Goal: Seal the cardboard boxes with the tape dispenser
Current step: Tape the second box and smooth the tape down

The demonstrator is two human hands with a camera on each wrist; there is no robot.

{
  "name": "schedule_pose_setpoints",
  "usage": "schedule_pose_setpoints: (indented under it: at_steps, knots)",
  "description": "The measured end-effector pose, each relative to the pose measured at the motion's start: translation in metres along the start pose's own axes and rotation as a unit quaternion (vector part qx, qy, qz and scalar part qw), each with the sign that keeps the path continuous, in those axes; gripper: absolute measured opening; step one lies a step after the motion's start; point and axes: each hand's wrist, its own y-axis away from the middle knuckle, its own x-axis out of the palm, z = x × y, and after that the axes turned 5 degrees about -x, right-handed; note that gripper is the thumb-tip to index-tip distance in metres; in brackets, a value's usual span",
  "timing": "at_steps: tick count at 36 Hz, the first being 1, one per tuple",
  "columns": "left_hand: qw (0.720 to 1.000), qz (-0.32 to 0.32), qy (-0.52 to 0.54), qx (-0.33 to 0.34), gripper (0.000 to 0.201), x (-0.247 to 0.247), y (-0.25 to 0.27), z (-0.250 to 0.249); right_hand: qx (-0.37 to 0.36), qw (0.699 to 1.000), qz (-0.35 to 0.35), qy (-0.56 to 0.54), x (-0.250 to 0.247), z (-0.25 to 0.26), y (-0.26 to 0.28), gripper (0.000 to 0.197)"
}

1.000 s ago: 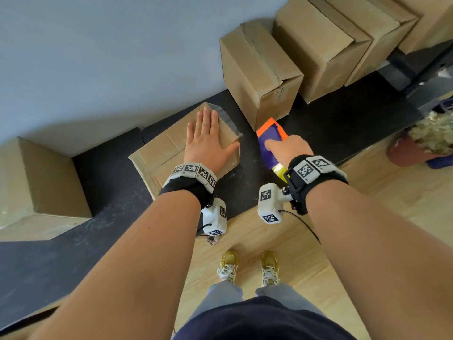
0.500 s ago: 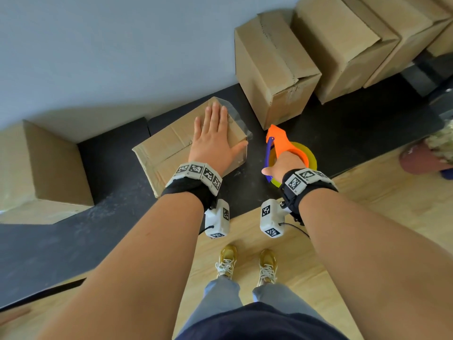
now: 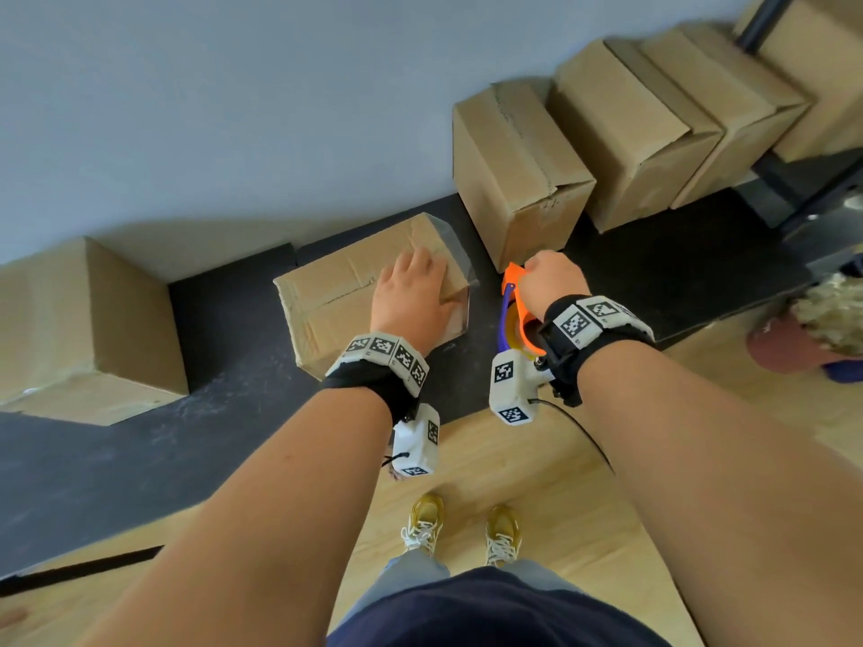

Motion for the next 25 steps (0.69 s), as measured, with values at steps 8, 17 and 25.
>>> schedule_pose_setpoints:
  at_steps: [8, 17, 25]
  knots:
    - [0.999, 0.015, 0.011, 0.044, 0.067, -0.002, 0.011, 0.011, -0.064, 0.998, -0.007, -0.025, -0.013, 0.019, 0.009, 0.029]
    - [0.997, 0.032, 0.022, -0.067, 0.074, -0.006, 0.048, 0.033, -0.102, 0.990, 0.038, -0.092, -0.004, 0.030, 0.012, 0.050]
    - [0.985, -0.014, 0.109, -0.133, 0.071, 0.001, 0.075, 0.043, -0.171, 0.976, 0.123, -0.064, 0.007, 0.055, 0.023, 0.058]
